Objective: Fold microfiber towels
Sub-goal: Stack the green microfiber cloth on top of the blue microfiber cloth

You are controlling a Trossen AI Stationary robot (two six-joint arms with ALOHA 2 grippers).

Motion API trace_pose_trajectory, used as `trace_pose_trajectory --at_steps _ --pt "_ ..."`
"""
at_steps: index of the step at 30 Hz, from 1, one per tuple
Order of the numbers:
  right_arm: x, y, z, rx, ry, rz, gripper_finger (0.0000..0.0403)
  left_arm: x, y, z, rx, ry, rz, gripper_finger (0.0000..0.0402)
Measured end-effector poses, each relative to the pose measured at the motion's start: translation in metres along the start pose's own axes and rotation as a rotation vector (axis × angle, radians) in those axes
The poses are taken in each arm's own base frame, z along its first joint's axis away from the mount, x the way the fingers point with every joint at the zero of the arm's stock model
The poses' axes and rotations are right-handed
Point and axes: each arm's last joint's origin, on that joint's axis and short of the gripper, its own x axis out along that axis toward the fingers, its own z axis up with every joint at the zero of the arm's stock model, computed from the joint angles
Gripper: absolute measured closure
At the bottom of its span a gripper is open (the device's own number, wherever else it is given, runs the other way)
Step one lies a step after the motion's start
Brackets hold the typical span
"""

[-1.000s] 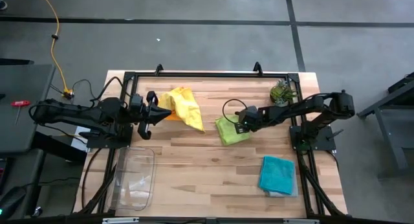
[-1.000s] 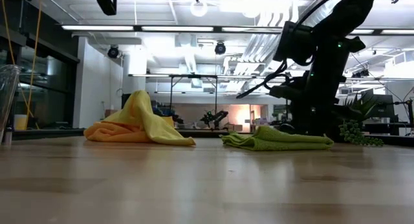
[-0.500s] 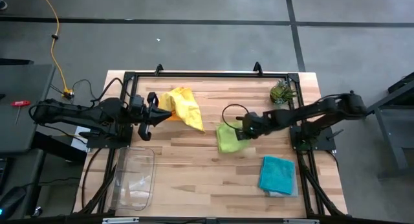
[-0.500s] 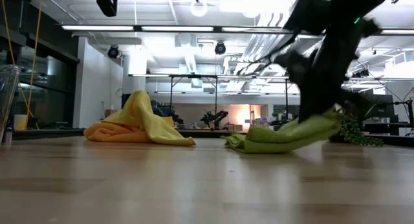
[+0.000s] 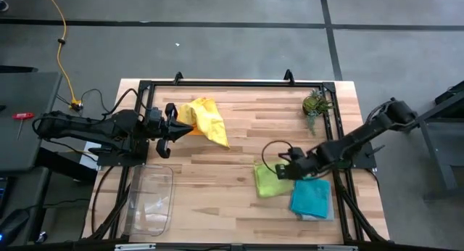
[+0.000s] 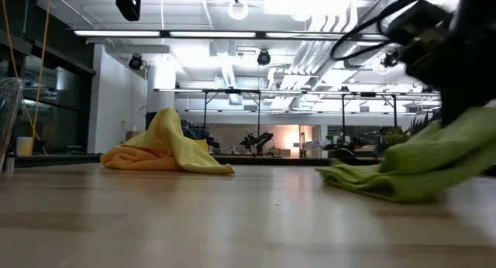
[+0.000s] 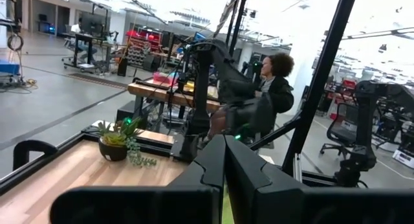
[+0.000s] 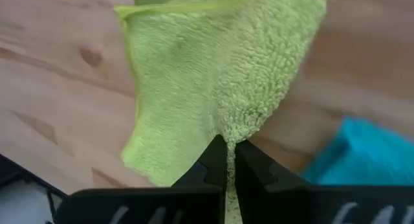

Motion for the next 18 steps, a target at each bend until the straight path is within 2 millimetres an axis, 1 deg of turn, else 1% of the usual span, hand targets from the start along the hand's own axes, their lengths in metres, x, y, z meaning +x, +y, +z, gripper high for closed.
trace_pose_trajectory --at_steps 7,10,14,18 --pt "-0.035 0.003 -0.029 0.012 -0.027 -0.123 0.0403 0.000 0.004 0.001 0.003 -0.006 0.026 0.0402" --pt "-0.048 0.000 -0.039 0.028 -0.036 -0.169 0.0403 0.000 0.005 0.001 0.004 -0.004 0.015 0.0402" --pt "-0.056 -0.007 -0.051 0.059 -0.045 -0.201 0.0403 0.000 0.006 0.001 0.005 0.001 -0.010 0.0401" --pt "-0.054 -0.012 -0.060 0.037 -0.002 -0.257 0.0403 0.000 0.005 0.001 0.005 0.002 -0.012 0.0402"
